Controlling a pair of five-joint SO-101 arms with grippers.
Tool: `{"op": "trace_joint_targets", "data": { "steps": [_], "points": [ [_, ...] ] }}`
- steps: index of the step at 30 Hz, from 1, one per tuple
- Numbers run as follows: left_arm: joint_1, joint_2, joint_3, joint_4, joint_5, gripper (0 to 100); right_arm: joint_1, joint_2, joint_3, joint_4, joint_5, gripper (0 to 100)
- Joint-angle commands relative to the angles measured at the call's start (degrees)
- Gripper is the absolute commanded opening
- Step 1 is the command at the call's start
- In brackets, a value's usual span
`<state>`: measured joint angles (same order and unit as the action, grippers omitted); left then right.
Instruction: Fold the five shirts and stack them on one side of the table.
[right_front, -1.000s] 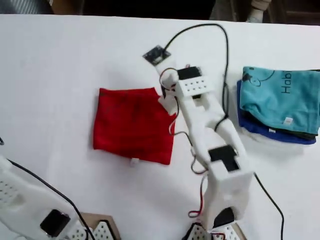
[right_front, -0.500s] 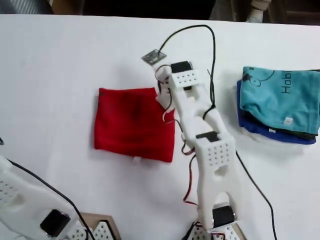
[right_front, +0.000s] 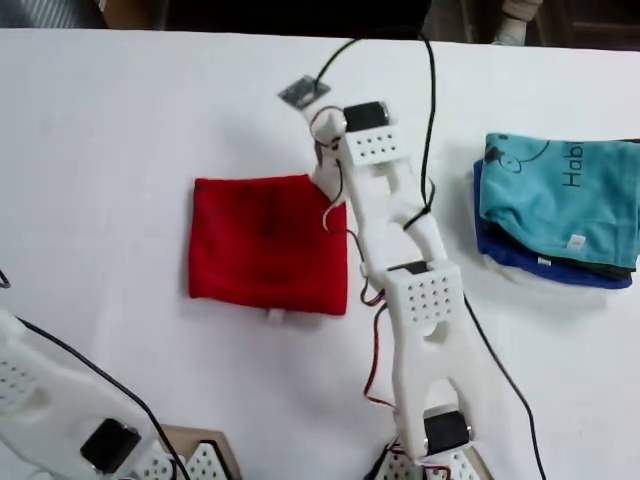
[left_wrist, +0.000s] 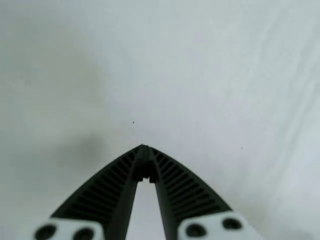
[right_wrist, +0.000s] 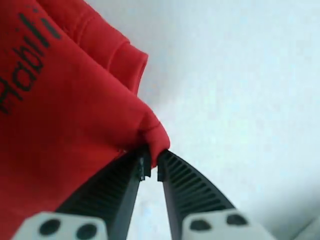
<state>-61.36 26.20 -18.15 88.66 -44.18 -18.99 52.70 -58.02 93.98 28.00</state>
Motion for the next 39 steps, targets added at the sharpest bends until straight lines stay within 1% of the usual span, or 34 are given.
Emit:
{"op": "trace_joint_targets", "data": {
  "steps": [1,7,9,13,20,22,24,26,28,30,32,35,39],
  "points": [
    [0.97,-0.26,0.13,-0.62,2.20,3,-0.22,-2.24,-7.12,2.33,2.73,2.1],
    [1.32,-0.26,0.13,-0.62,2.64,3,-1.01,-1.71,-11.16,1.80,7.38,2.1],
    [1.32,-0.26,0.13,-0.62,2.64,3,-1.36,-1.71,-10.99,-0.57,8.62,2.1],
    [1.32,-0.26,0.13,-0.62,2.64,3,-2.51,-1.63,-10.55,-5.76,8.79,2.1],
    [1.32,-0.35,0.13,-0.53,2.64,3,-3.65,2.95,-9.49,-4.53,8.35,2.6],
    [1.32,-0.35,0.13,-0.53,2.55,3,-3.38,3.82,-9.67,-3.30,8.26,6.0],
    [1.32,-0.35,0.13,-0.53,2.55,3,-2.86,3.91,-10.02,-2.95,5.36,13.5],
    [1.32,-0.35,0.13,-0.53,2.55,3,-1.80,3.91,-12.92,-2.68,-0.18,20.8],
    [1.32,-0.35,0.13,-0.53,2.55,3,-1.01,3.91,-17.05,-0.31,-5.45,24.8],
    [1.32,-0.35,0.13,-0.53,2.46,3,-1.45,3.91,-20.75,4.00,-9.58,24.3],
    [1.32,-0.26,0.13,-0.53,2.46,3,-2.59,3.65,-19.69,4.53,-10.99,22.8],
    [1.32,-0.26,0.04,-0.62,2.46,3,-4.79,1.19,-13.01,4.53,-11.96,20.5],
    [1.05,-0.26,0.04,-0.62,2.37,3,-7.87,-3.47,-2.37,4.44,-19.34,22.0]
  ]
}}
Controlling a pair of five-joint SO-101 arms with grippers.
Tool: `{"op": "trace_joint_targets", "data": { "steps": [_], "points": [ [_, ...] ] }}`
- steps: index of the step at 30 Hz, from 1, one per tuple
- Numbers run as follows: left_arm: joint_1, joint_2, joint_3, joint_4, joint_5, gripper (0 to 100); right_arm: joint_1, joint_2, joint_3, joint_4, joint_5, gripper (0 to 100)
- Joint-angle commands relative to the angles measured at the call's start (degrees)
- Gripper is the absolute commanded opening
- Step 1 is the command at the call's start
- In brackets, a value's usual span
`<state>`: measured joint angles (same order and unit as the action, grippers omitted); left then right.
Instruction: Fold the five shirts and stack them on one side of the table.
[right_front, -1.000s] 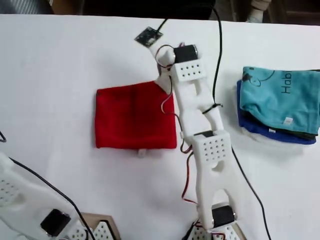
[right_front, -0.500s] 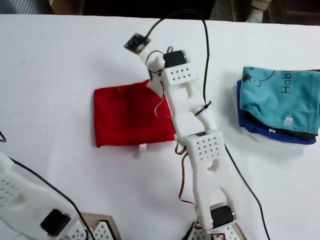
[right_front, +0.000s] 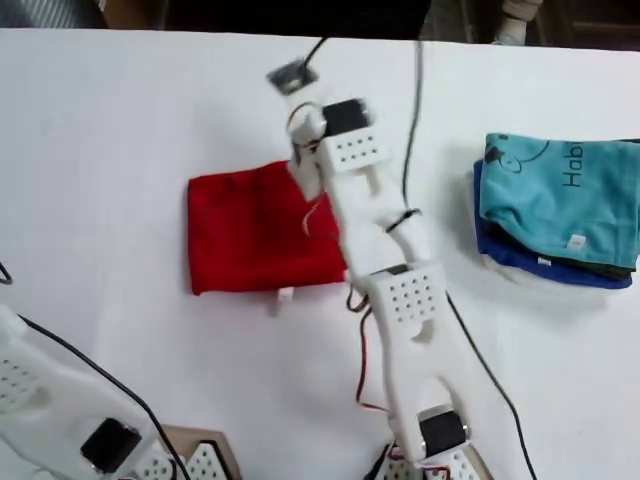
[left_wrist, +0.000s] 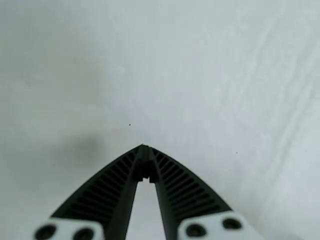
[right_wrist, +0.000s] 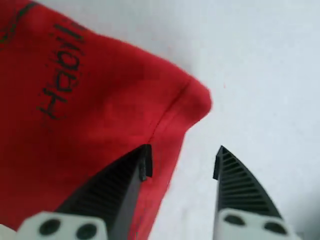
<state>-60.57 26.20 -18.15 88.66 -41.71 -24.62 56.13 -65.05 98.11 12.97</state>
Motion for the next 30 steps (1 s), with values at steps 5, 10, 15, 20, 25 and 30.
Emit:
{"op": "trace_joint_targets", "data": {
  "steps": [5,10,15,20,25,30],
  "points": [
    [0.53,-0.26,-0.04,-0.62,-0.09,3,-2.59,-7.96,11.60,-0.31,-7.82,26.5],
    [0.53,-0.26,-0.04,-0.62,0.09,3,-2.33,-6.11,13.98,-0.48,-10.46,27.1],
    [0.44,-0.26,0.04,-0.62,0.18,3,-2.68,-0.48,13.71,-2.51,-11.08,27.0],
    [0.18,-0.35,0.04,-0.26,0.18,3,-2.77,1.89,13.63,-3.30,-10.02,24.0],
    [0.26,-0.44,0.04,-0.18,0.26,3,-3.56,1.63,13.71,-2.24,-5.19,1.7],
    [0.44,-0.44,0.04,-0.18,0.26,3,-3.12,1.71,13.80,-2.07,-5.19,2.0]
  ]
}}
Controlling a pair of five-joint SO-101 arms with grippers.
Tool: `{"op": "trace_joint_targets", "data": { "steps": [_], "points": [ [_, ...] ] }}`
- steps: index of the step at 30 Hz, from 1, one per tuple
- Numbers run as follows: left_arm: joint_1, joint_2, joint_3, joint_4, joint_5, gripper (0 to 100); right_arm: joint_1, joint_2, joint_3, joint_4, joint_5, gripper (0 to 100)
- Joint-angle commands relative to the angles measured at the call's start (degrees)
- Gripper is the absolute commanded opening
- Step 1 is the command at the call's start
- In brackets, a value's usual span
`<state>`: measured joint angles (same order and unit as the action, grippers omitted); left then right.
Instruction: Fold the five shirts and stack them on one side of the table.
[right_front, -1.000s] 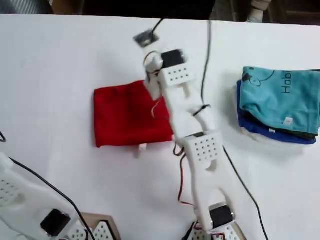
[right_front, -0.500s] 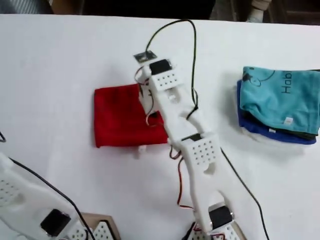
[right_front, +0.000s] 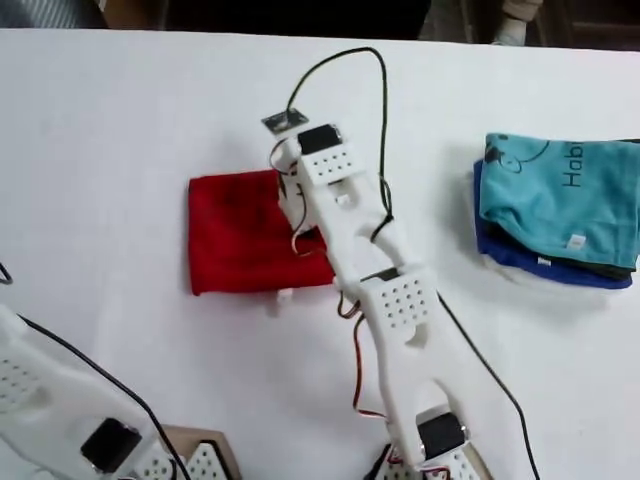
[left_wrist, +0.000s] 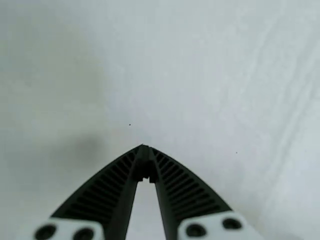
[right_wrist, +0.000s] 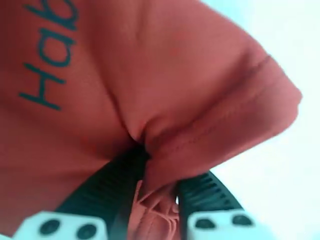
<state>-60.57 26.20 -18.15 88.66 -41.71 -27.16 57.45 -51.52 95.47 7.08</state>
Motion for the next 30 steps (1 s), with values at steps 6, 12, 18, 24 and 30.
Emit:
{"op": "trace_joint_targets", "data": {
  "steps": [6,12,18,24,30],
  "points": [
    [0.44,-0.44,0.04,-0.26,0.26,3,3.03,-1.63,-0.35,2.15,5.45,2.0],
    [0.53,-0.44,0.04,-0.53,0.26,3,6.29,-17.10,1.23,2.68,11.08,2.0],
    [0.79,-0.44,-0.22,-0.53,0.26,3,9.80,-34.59,8.44,2.68,16.44,2.0],
    [2.37,-0.44,-0.04,-0.44,0.35,3,15.60,-45.41,9.85,2.59,20.13,2.0],
    [3.52,-0.62,-0.13,-0.35,3.08,3,24.92,-50.42,9.41,2.59,25.41,2.0]
  ]
}}
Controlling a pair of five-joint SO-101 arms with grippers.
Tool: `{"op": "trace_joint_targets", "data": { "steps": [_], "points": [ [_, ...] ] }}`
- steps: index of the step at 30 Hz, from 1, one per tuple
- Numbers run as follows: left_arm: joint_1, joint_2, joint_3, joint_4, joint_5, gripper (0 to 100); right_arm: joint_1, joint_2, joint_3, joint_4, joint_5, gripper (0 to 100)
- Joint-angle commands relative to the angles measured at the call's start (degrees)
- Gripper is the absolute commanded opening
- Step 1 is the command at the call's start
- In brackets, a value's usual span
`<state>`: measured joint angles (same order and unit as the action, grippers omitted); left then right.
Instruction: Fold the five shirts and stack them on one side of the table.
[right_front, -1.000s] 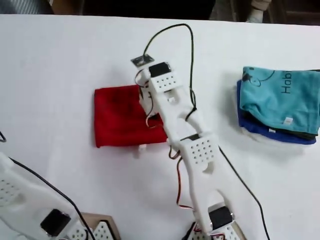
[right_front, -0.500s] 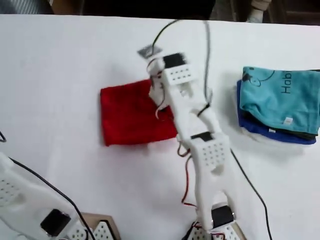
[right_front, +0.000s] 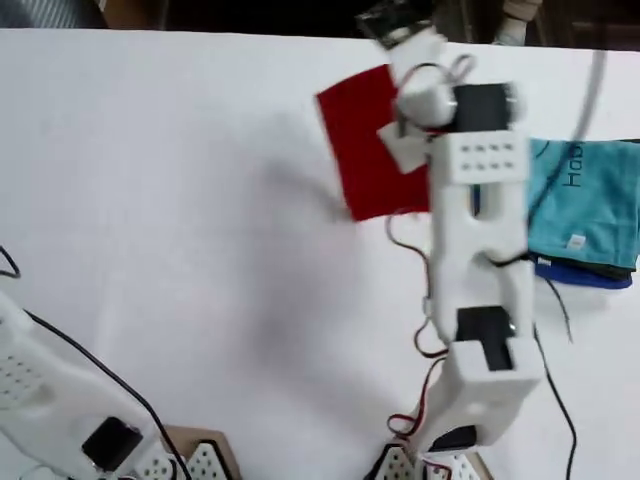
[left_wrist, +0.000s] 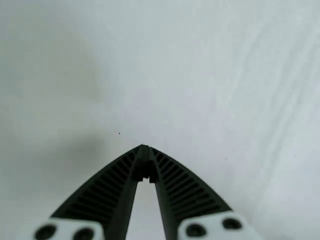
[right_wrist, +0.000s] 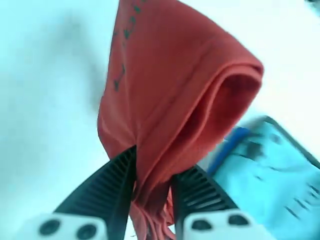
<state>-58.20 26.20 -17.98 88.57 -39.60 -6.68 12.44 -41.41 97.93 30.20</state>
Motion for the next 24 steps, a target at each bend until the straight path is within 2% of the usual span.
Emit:
{"op": "trace_joint_targets", "data": {
  "steps": [1,7,11,21,24],
  "points": [
    [1.41,-0.62,-0.31,-0.26,0.97,3,6.11,-5.93,-0.79,0.04,3.16,2.0],
    [2.20,-0.70,-0.22,-0.09,1.05,3,14.20,-8.48,-0.97,-0.22,9.67,2.0],
    [2.20,-0.70,-0.22,-0.09,1.05,3,17.36,-11.12,-5.10,-0.22,11.16,2.0],
    [2.11,-0.79,-0.22,-0.09,1.05,3,18.07,-14.55,-13.27,-0.31,11.25,2.0],
    [1.93,-0.88,-0.22,-0.09,1.05,3,20.53,-13.41,-13.45,-0.31,11.25,2.0]
  ]
}}
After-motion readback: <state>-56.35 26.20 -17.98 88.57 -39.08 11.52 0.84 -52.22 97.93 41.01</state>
